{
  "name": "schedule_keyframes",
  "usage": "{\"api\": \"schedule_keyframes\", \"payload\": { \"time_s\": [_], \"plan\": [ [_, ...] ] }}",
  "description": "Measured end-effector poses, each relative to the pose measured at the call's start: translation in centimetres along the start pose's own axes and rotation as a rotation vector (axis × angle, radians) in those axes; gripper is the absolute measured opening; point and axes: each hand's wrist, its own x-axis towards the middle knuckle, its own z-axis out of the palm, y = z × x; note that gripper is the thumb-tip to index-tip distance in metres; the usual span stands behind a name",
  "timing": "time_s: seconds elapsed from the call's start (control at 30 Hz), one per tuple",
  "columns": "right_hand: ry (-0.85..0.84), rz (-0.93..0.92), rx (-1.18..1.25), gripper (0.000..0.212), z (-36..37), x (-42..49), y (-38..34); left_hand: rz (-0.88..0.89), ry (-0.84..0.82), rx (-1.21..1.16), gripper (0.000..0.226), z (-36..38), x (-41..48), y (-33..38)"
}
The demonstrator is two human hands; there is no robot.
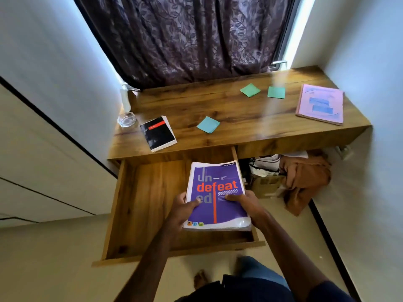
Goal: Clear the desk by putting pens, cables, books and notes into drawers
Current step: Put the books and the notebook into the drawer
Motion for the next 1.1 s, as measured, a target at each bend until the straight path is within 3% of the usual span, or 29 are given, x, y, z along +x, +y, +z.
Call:
{"api": "schedule_keyframes", "payload": {
  "time_s": [0.37,0.63,0.9,1.1],
  "plan": [
    [0.01,0.119,-0.022,0.045,3.1,6.1,1.2,-0.13,0.057,0.006,0.045,-3.2,5.5,1.0],
    [0.016,0.163,-0.062,0.029,6.9,8.3,3.2,-0.146,0.151,0.03,0.044,-6.8,9.6,0.0],
    [0.165,0.093,-0.178,0.032,9.3,9.8,4.7,-0.193,0.097,0.065,0.045,-8.2,14.9,0.0],
    [0.24,0.086,-0.346,0.032,15.9,10.6,6.8,-0.216,0.024,0.183,0.049,-14.9,16.1,-2.1]
  ]
}}
